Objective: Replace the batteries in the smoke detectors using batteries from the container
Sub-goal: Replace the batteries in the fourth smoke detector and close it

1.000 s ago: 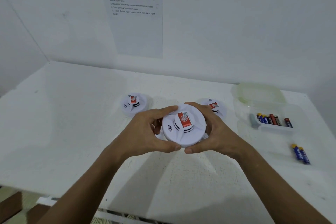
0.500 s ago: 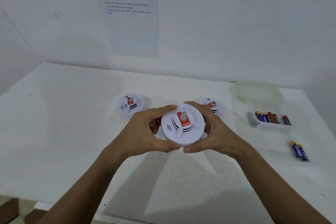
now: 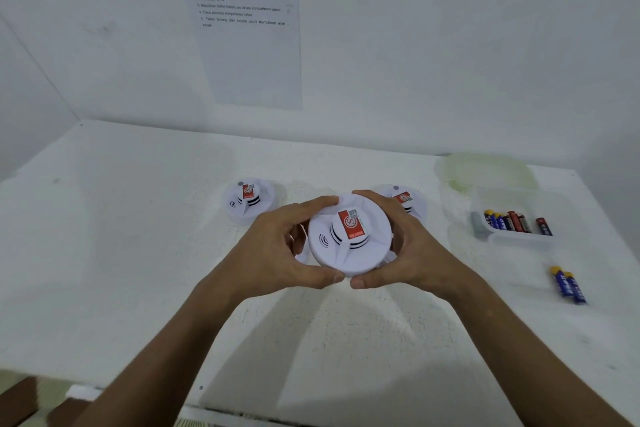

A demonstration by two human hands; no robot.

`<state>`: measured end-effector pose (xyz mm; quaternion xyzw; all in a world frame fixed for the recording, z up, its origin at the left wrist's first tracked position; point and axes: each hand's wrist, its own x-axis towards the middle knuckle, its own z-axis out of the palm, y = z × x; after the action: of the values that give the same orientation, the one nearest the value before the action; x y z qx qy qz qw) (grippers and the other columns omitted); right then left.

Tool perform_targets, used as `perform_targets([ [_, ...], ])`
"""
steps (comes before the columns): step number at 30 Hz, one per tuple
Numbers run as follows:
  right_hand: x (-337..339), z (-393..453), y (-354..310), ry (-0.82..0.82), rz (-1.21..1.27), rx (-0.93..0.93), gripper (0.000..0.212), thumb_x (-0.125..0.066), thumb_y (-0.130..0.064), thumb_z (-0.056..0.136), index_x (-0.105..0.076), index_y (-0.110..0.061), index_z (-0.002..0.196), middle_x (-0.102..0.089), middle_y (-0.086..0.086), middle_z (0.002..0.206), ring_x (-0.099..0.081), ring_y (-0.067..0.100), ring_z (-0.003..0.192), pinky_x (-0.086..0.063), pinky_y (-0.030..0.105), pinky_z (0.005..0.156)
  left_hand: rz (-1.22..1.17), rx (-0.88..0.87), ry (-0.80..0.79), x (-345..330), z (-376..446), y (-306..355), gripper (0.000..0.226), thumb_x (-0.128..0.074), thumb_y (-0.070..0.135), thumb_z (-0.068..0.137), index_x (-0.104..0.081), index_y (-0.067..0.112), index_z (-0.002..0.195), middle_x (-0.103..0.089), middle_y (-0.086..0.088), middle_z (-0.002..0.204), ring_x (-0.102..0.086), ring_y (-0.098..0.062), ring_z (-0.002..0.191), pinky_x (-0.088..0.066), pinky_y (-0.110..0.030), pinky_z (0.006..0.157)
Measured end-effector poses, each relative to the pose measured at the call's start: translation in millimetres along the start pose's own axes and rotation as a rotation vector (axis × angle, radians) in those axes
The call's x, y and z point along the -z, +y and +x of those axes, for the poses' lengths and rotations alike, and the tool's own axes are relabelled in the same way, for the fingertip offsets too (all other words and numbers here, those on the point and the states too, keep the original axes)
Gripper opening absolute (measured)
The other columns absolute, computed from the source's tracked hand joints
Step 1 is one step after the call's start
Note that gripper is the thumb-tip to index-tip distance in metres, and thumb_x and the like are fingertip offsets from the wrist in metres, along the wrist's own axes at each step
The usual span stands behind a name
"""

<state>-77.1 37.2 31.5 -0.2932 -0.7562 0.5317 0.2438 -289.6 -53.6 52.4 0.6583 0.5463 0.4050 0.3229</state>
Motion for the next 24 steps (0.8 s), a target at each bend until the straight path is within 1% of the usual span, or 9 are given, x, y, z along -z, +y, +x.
perform_targets([
  [3, 1.4, 0.2, -1.7, -0.001, -0.002, 0.010, 0.098, -0.091, -0.014, 0.056, -0.041, -0.029, 0.140, -0.053, -0.007, 0.139, -0.053, 0.007, 0.127, -0.050, 0.015, 0.092, -0.007, -0.015, 0.021, -1.3, -1.2, 2.0, 0.081, -0.083, 0.037, 0.063, -0.048, 0.036, 0.135, -0.065, 0.013, 0.115, -0.062, -0.026, 0.097, -0.058, -0.038, 0.078],
  [5, 2.0, -0.1, -2.4, -0.008, 0.003, 0.005, 0.100, -0.091, -0.013, 0.057, -0.040, -0.028, 0.142, -0.053, -0.007, 0.140, -0.052, 0.008, 0.128, -0.050, 0.016, 0.092, -0.010, -0.020, 0.032, -1.4, -1.2, 4.8, 0.078, -0.083, 0.037, 0.062, -0.048, 0.042, 0.131, -0.065, 0.014, 0.112, -0.061, -0.028, 0.093, -0.058, -0.038, 0.075],
  [6, 1.7, -0.3, -3.0, -0.009, 0.005, 0.003, 0.100, -0.091, -0.013, 0.057, -0.040, -0.028, 0.142, -0.053, -0.007, 0.140, -0.052, 0.008, 0.128, -0.050, 0.016, 0.092, -0.004, -0.031, 0.029, -1.4, -0.9, 5.3, 0.075, -0.083, 0.036, 0.063, -0.048, 0.043, 0.130, -0.065, 0.014, 0.112, -0.061, -0.028, 0.094, -0.058, -0.038, 0.076],
  [9, 2.4, -0.9, -6.8, -0.022, 0.005, -0.003, 0.099, -0.092, -0.009, 0.057, -0.042, -0.032, 0.139, -0.057, -0.016, 0.134, -0.055, 0.005, 0.125, -0.051, 0.016, 0.090, 0.042, -0.035, 0.012, -0.5, 0.7, 3.5, 0.073, -0.082, 0.039, 0.065, -0.050, 0.039, 0.131, -0.066, 0.011, 0.112, -0.061, -0.028, 0.096, -0.056, -0.039, 0.077],
  [11, 3.5, -1.1, -10.0, -0.043, 0.004, 0.002, 0.097, -0.091, 0.000, 0.058, -0.043, -0.033, 0.136, -0.061, -0.022, 0.127, -0.057, 0.003, 0.122, -0.051, 0.016, 0.090, 0.063, -0.024, 0.002, 0.0, 0.9, 1.1, 0.077, -0.081, 0.043, 0.063, -0.051, 0.032, 0.133, -0.066, 0.013, 0.114, -0.063, -0.021, 0.099, -0.056, -0.031, 0.081],
  [13, 3.5, -0.9, -12.2, -0.053, 0.012, 0.012, 0.095, -0.088, 0.007, 0.060, -0.043, -0.029, 0.136, -0.062, -0.019, 0.126, -0.059, 0.004, 0.120, -0.051, 0.016, 0.090, 0.061, -0.028, 0.007, 0.6, 0.7, 0.3, 0.080, -0.080, 0.045, 0.061, -0.053, 0.025, 0.134, -0.066, 0.015, 0.117, -0.063, -0.013, 0.107, -0.054, -0.021, 0.087],
  [16, 3.3, 0.0, -14.5, -0.051, 0.013, 0.024, 0.094, -0.087, 0.010, 0.060, -0.044, -0.027, 0.135, -0.062, -0.017, 0.125, -0.059, 0.003, 0.118, -0.050, 0.015, 0.089, 0.059, -0.050, 0.009, 0.8, 1.3, 0.4, 0.079, -0.080, 0.042, 0.061, -0.054, 0.021, 0.133, -0.067, 0.014, 0.115, -0.063, -0.013, 0.107, -0.052, -0.017, 0.085],
  [19, 3.1, 0.7, -15.8, -0.053, 0.011, 0.031, 0.095, -0.087, 0.009, 0.060, -0.044, -0.029, 0.135, -0.062, -0.016, 0.126, -0.059, 0.004, 0.119, -0.050, 0.015, 0.090, 0.033, -0.045, 0.013, 1.3, 1.2, 0.9, 0.076, -0.081, 0.039, 0.061, -0.055, 0.024, 0.131, -0.067, 0.016, 0.113, -0.063, -0.010, 0.106, -0.050, -0.013, 0.082],
  [24, 2.4, 1.1, -15.8, -0.049, 0.003, 0.031, 0.096, -0.087, 0.009, 0.060, -0.043, -0.030, 0.135, -0.061, -0.018, 0.126, -0.058, 0.003, 0.120, -0.050, 0.015, 0.091, 0.034, -0.057, 0.030, 0.9, 1.6, 3.1, 0.070, -0.080, 0.039, 0.062, -0.052, 0.037, 0.126, -0.065, 0.021, 0.113, -0.062, -0.008, 0.105, -0.048, -0.009, 0.079],
])
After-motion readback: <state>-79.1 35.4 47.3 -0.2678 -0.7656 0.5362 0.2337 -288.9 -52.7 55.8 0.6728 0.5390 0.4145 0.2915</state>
